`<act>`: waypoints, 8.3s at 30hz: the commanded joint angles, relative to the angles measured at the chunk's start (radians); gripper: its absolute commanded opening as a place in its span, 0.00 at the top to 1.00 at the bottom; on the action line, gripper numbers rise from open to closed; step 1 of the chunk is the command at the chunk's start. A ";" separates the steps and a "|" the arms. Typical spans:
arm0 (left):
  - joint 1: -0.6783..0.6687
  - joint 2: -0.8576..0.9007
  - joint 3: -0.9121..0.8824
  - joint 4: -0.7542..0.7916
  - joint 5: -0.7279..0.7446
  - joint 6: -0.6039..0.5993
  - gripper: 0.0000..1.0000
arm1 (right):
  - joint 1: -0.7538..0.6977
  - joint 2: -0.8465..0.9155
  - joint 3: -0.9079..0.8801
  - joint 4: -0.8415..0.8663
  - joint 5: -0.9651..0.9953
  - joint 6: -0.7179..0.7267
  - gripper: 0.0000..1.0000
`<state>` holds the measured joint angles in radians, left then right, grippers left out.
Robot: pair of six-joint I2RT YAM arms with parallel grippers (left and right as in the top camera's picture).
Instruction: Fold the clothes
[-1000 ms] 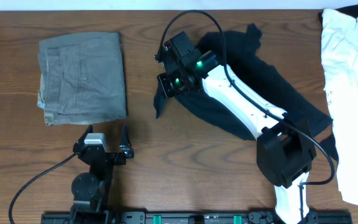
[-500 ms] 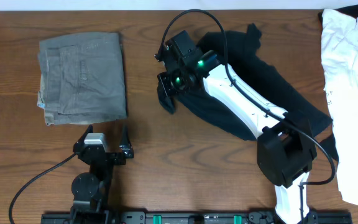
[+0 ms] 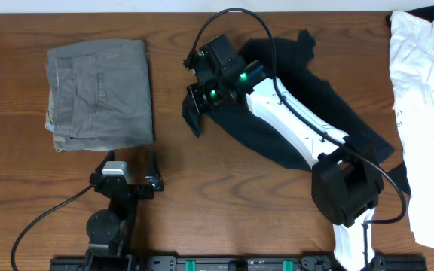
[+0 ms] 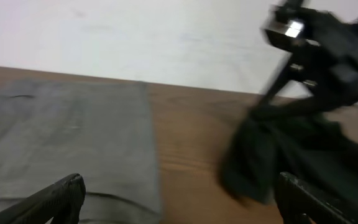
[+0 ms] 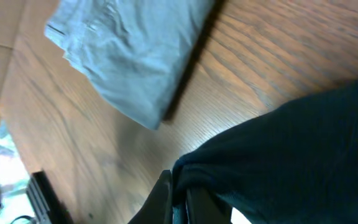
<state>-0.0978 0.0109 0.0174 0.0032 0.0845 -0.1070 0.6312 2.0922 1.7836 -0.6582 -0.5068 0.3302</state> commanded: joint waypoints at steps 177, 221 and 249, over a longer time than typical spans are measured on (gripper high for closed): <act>-0.170 1.600 0.311 0.951 0.019 -0.161 0.93 | -0.907 0.084 -0.485 0.168 0.627 -0.113 0.99; -0.170 1.599 0.311 0.969 0.008 -0.161 0.93 | -0.833 -0.246 -0.626 -0.107 0.321 -0.103 0.99; -0.170 1.599 0.311 0.974 0.009 -0.161 0.93 | -1.043 -0.246 -0.940 0.011 0.649 0.008 0.99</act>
<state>-0.2649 1.6028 0.3099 0.9703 0.1043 -0.2695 -0.3775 1.7535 0.9279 -0.6250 0.0364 0.3225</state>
